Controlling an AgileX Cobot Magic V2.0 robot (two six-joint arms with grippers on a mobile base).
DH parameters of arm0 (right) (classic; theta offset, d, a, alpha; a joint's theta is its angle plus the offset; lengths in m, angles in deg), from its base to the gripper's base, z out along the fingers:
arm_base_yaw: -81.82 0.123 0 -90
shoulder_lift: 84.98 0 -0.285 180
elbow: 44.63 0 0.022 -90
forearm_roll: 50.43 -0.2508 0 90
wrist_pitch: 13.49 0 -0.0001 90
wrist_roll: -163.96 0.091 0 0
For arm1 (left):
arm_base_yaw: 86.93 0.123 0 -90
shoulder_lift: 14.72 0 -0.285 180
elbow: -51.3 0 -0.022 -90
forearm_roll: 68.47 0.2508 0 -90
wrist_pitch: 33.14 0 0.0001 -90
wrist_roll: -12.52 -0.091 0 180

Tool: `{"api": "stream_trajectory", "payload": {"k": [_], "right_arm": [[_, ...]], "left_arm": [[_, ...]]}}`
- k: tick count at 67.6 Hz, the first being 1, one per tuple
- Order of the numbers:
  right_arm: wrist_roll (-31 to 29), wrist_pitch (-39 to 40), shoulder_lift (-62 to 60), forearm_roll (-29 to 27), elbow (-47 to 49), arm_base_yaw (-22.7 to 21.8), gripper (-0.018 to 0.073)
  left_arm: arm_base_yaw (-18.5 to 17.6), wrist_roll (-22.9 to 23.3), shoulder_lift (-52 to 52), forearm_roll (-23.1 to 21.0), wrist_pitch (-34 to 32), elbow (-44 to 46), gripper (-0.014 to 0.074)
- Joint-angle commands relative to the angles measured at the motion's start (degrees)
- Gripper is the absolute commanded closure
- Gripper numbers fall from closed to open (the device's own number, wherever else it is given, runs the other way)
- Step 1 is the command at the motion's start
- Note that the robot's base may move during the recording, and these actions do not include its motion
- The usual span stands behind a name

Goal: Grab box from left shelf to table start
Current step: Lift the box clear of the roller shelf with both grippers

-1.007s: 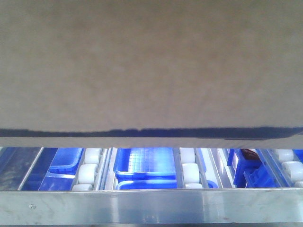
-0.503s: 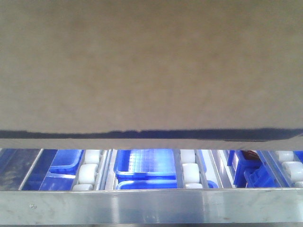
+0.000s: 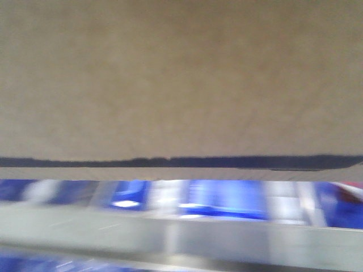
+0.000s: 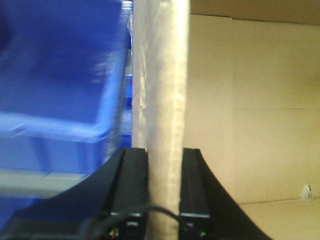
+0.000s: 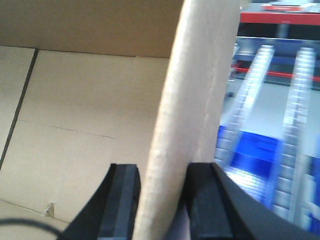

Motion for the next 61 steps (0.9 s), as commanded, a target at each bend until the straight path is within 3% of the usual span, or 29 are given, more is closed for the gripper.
{"api": "stream_trajectory", "payload": {"k": [1, 61], "right_arm": [[-1.3, 8.4, 1.2, -2.6, 1.8, 0.0, 0.0503], [-1.3, 8.4, 1.2, -2.6, 1.8, 0.0, 0.0503]], "left_arm": [[-0.4, 0.7, 0.9, -5.1, -11.1, 2.0, 0.0689], [-0.4, 0.7, 0.9, -5.1, -11.1, 2.0, 0.0689]]}}
